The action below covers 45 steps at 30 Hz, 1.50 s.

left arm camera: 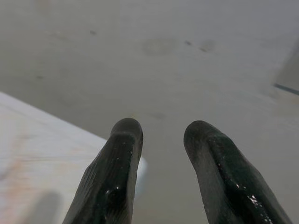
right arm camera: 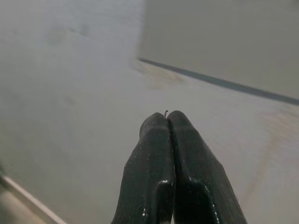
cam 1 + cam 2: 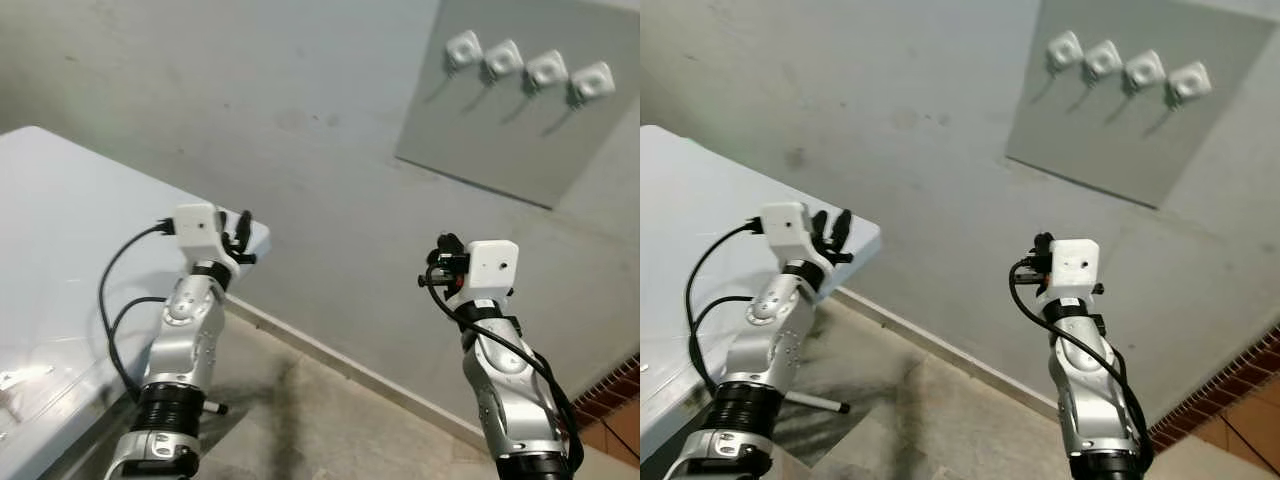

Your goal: Hang keys on a hook

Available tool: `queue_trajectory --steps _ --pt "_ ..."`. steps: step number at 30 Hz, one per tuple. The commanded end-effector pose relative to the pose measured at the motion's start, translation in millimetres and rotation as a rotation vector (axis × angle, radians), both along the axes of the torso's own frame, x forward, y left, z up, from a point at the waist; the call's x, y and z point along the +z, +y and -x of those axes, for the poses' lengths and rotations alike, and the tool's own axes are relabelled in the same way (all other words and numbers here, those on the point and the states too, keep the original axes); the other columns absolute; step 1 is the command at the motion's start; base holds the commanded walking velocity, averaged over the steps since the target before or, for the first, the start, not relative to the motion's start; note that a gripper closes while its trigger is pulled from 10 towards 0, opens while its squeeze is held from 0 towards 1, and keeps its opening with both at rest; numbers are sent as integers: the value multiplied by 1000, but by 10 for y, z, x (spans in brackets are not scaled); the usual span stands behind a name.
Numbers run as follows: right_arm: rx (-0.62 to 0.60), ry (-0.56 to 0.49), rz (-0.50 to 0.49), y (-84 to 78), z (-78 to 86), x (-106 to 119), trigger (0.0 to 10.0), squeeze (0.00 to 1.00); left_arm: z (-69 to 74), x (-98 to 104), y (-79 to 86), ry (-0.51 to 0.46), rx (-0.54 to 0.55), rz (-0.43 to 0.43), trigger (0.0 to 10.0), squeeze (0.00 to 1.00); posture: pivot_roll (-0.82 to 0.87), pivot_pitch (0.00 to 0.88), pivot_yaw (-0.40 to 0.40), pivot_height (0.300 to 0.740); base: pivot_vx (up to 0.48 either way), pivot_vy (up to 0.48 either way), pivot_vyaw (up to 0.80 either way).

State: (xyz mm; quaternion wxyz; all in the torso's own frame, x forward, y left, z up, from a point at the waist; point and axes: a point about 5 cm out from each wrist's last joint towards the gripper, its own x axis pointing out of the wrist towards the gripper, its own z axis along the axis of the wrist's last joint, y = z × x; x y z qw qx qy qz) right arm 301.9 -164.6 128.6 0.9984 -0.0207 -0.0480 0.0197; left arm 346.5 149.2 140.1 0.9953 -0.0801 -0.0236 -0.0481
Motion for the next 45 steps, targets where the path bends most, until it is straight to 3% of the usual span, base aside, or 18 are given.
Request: queue_trajectory --steps 1,29,37,40,45 --pt "2 -23 6 2 -17 69 10000 0 -5 -11 -66 8 -20 -11 10000 0 89 0 -53 740 0 0 -731" --pt "-5 -8 -3 31 -12 47 10000 0 25 -34 -113 17 -30 -20 10000 0 96 0 -58 740 0 0 -652" --pt "-126 90 -125 -57 -48 -30 10000 0 29 -76 -120 47 -28 -20 10000 0 94 0 -57 740 0 0 0" --pt "-227 172 -233 -140 -73 -60 10000 0 31 -84 -139 59 -39 -11 10000 0 94 0 -58 740 0 0 0" --pt "-195 124 -191 -135 -72 -25 10000 0 33 -107 -141 80 -36 22 10000 0 90 0 -57 740 0 0 0"
